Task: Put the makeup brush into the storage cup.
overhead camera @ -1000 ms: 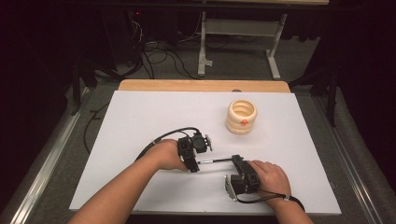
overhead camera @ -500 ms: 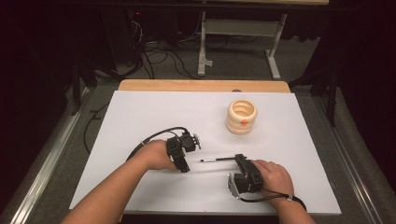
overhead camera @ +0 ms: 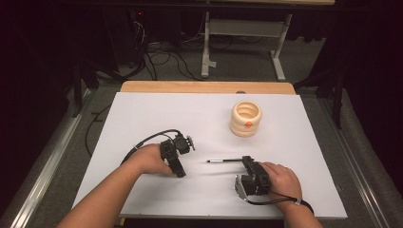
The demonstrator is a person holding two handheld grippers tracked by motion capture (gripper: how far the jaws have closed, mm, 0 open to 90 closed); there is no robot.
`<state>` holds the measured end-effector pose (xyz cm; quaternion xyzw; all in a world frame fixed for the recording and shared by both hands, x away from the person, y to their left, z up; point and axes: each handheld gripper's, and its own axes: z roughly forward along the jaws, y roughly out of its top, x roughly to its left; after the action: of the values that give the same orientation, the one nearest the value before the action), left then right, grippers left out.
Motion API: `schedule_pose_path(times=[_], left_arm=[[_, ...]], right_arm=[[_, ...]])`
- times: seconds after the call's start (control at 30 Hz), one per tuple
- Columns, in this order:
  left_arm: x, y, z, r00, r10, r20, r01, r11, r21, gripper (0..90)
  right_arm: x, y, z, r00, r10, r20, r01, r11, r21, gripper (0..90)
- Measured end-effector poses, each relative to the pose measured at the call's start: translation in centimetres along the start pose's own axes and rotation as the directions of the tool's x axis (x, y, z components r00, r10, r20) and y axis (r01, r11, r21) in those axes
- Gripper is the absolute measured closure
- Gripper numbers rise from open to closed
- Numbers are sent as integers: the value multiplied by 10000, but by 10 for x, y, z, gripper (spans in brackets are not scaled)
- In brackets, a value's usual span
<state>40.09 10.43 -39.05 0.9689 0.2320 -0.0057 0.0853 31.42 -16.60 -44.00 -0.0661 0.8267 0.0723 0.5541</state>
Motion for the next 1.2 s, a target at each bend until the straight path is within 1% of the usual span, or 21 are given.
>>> schedule_pose_path(times=[0.03,0.1,0.17,0.2,0.23,0.27,0.33,0.4,0.43,0.47,0.53,0.63,0.67,0.73,0.77,0.8,0.9,1.0,1.1,1.13,1.2], left_arm=[[1,-2,1,10000,-57,-45,57,10000,-13,172],[2,-5,2,9997,-197,-134,196,9998,-82,153],[4,-7,2,9991,-334,-253,331,9994,-123,125],[5,-8,2,9987,-436,-269,432,9989,-155,111],[6,-9,2,9982,-507,-309,502,9986,-179,94],[6,-10,2,9976,-601,-336,593,9980,-234,77],[8,-12,2,9963,-785,-351,767,9959,-485,52],[9,-14,1,9944,-942,-475,905,9930,-766,27],[9,-16,1,9934,-1034,-489,984,9906,-954,23],[10,-17,1,9928,-1105,-456,1049,9882,-1115,23],[11,-20,2,9911,-1262,-431,1189,9826,-1424,20],[12,-24,2,9872,-1524,-476,1396,9686,-2056,26],[12,-26,2,9843,-1688,-512,1529,9613,-2292,29],[13,-29,3,9821,-1807,-537,1617,9538,-2533,29],[13,-31,3,9799,-1922,-528,1711,9470,-2719,29],[14,-33,4,9785,-1988,-550,1749,9411,-2892,29],[15,-39,4,9717,-2332,-376,2060,9145,-3481,26],[16,-44,6,9665,-2550,-299,2247,8964,-3822,24],[17,-48,9,9608,-2771,-85,2490,8759,-4132,23],[17,-49,10,9611,-2761,-92,2470,8738,-4189,20],[16,-51,12,9570,-2899,-94,2556,8582,-4451,21]], right_arm=[[-1,0,0,10000,-13,-42,13,10000,-38,853],[-1,-1,0,10000,-19,39,20,10000,-74,853],[0,-2,-1,9998,209,44,-208,9998,-13,852],[0,-2,-2,9996,296,-41,-295,9993,211,853],[-1,-3,-1,9998,213,52,-213,9998,43,853],[-1,-3,-2,9996,287,-28,-286,9994,175,852],[-1,-4,-2,9990,446,-57,-445,9988,219,852],[-2,-5,-1,9987,504,-14,-504,9987,96,852],[-2,-5,-1,9987,516,-22,-516,9986,67,852],[-3,-5,-2,9984,559,-74,-558,9982,202,853],[-3,-6,-2,9980,631,-74,-630,9979,167,853],[-4,-6,-2,9969,781,-80,-780,9968,187,853],[-4,-7,-2,9964,832,-137,-830,9965,98,852],[-4,-7,-2,9963,848,-113,-846,9963,165,853],[-4,-7,-1,9961,882,-82,-881,9961,47,853],[-4,-7,-1,9959,905,-85,-904,9959,67,853],[-5,-7,-2,9956,930,-108,-928,9956,145,853],[-5,-7,-2,9950,986,-126,-984,9951,136,853],[-5,-7,-2,9942,1065,-122,-1064,9943,119,852],[-5,-7,-2,9940,1084,-110,-1083,9941,119,853],[-5,-7,-2,9938,1110,-102,-1109,9938,116,852]])
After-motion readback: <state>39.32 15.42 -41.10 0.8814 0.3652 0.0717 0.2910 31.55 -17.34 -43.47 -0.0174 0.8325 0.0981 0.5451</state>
